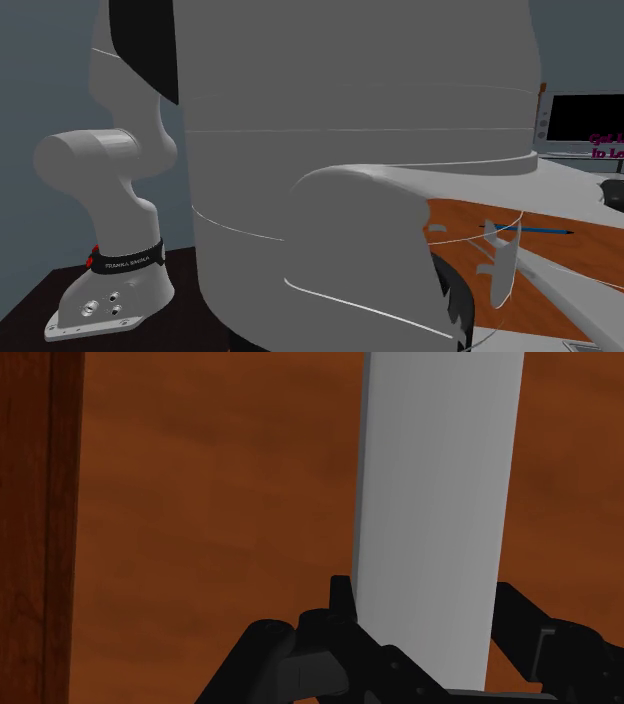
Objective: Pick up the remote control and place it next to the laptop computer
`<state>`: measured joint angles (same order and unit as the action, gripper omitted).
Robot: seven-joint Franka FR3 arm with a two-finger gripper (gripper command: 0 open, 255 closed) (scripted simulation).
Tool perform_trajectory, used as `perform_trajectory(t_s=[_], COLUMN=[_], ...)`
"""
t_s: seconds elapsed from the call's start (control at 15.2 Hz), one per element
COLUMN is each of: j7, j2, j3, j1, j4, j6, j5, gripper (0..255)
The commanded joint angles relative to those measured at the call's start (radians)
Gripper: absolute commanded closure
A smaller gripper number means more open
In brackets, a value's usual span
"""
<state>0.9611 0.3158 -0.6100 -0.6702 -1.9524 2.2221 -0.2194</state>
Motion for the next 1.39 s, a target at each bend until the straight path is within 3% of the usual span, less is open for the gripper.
perform_trajectory(t_s=[0.0,0.2,0.26,0.59,0.86,1.32], j7=[0.0,0.0,0.0,0.0,-0.036,-0.036], j2=[0.003,0.003,0.004,0.003,-0.066,-0.066], j3=[0.002,0.001,0.002,0.001,-0.021,-0.021], j1=[0.001,0.001,0.001,0.001,0.021,0.02], j4=[-0.001,-0.001,-0.001,-0.001,0.049,0.049], j6=[0.004,0.004,0.005,0.004,-0.102,-0.102], j5=[-0.001,-0.001,-0.002,-0.001,0.054,0.054], gripper=[255,255,0,0,0,0])
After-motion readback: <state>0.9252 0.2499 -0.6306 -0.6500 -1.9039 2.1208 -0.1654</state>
